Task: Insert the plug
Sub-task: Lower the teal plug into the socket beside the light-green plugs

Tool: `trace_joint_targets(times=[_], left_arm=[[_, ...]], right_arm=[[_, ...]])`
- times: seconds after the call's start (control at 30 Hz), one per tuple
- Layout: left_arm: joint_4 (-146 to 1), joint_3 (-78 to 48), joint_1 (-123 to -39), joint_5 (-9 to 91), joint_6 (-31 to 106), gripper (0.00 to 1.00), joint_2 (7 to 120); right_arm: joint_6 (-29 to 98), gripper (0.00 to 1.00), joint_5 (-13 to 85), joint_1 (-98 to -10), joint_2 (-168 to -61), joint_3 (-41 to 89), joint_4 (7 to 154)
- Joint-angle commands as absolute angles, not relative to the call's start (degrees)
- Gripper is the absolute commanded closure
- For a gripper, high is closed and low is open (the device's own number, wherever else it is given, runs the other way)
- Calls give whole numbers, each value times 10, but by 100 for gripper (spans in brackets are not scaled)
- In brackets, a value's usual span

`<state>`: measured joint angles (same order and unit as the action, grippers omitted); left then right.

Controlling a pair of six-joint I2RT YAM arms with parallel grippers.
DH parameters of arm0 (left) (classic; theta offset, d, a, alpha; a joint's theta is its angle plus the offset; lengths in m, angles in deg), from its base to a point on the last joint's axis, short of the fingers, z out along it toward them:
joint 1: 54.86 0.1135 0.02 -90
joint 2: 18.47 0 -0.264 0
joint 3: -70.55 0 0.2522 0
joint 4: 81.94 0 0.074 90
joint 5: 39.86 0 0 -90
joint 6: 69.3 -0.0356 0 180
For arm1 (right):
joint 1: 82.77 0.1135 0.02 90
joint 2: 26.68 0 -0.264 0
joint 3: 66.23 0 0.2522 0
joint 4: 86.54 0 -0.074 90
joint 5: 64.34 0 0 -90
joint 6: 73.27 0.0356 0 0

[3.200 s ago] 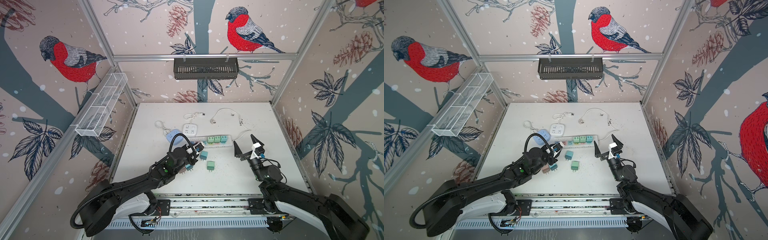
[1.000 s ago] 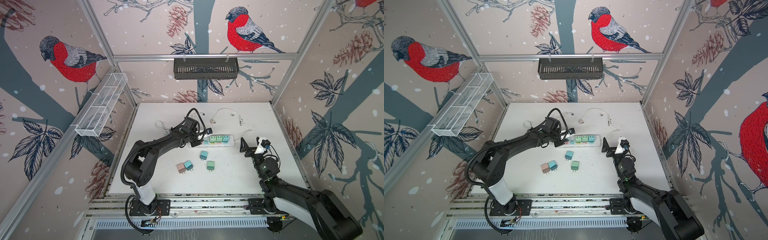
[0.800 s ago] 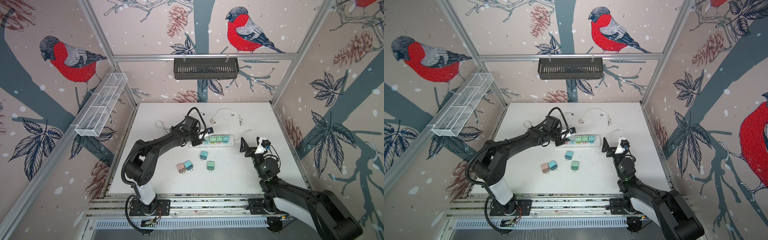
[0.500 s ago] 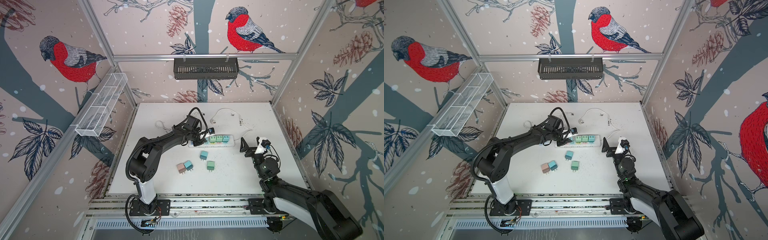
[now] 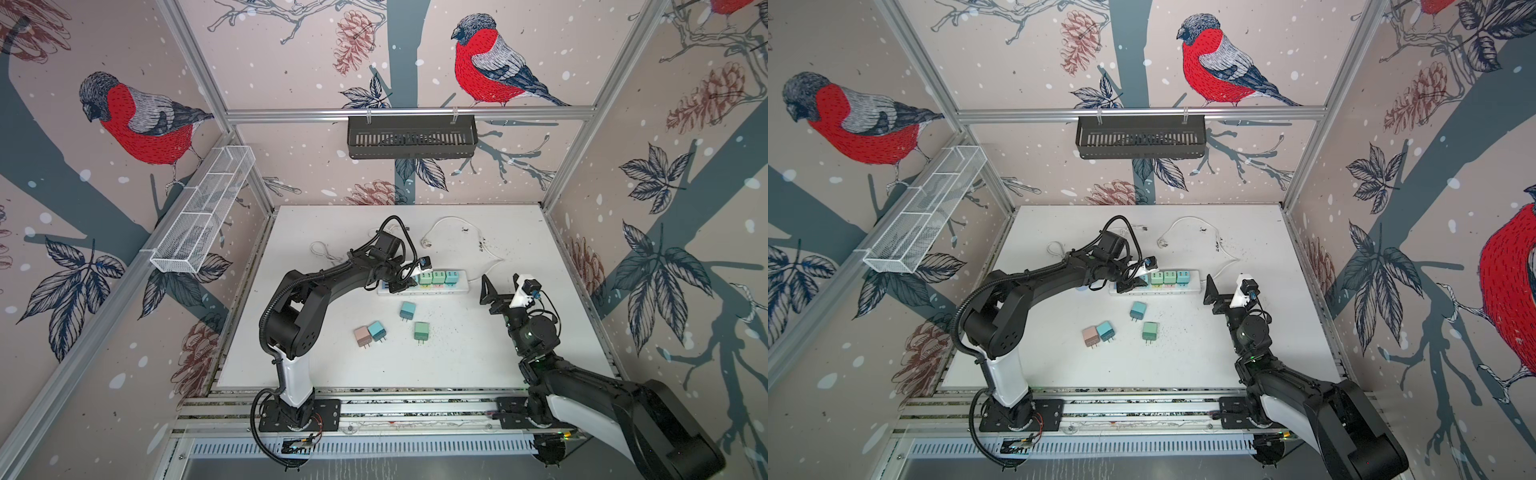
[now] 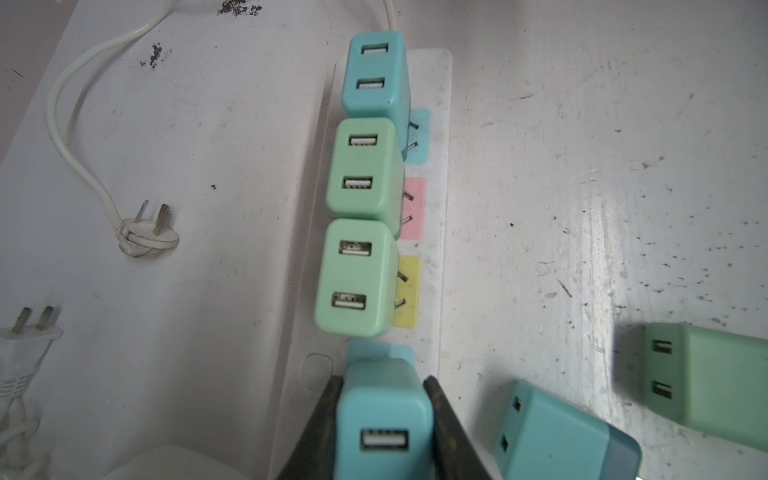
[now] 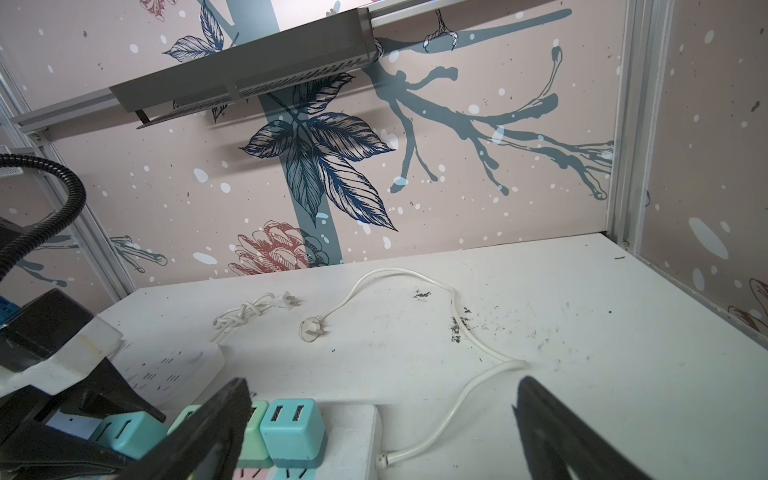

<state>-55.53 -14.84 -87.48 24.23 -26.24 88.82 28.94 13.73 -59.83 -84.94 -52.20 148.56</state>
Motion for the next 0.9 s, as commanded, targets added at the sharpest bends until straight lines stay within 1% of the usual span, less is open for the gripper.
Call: trace_joint_targets(times=[0.0, 0.23, 0.87], left_arm=[[-555, -157, -874, 226, -275, 100, 894], [-550, -170, -872, 233, -279, 100, 908], [-522, -194, -861, 206, -281, 100, 950]], right_arm=[[295, 0, 142, -599, -849, -524, 1488], [296, 0, 142, -599, -849, -525, 1488], [296, 0, 142, -599, -849, -525, 1487]])
